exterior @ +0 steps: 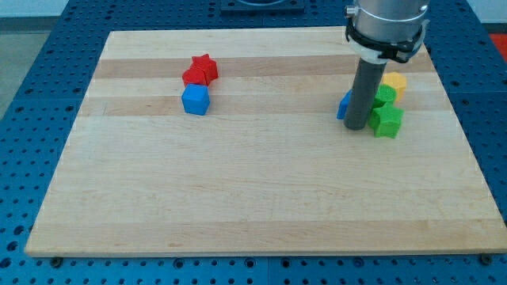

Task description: Push the blue triangle into the green blocks

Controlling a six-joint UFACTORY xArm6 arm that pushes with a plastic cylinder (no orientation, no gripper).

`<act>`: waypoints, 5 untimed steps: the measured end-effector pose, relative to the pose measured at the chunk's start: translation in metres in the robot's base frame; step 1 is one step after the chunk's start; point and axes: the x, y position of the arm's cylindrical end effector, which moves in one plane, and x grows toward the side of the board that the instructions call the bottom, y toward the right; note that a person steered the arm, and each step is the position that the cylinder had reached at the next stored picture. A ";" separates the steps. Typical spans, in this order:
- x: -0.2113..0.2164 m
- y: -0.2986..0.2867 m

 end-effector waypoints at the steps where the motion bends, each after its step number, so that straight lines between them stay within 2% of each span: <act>1: 0.006 -0.024; 3: -0.023 -0.069; 5: -0.036 -0.041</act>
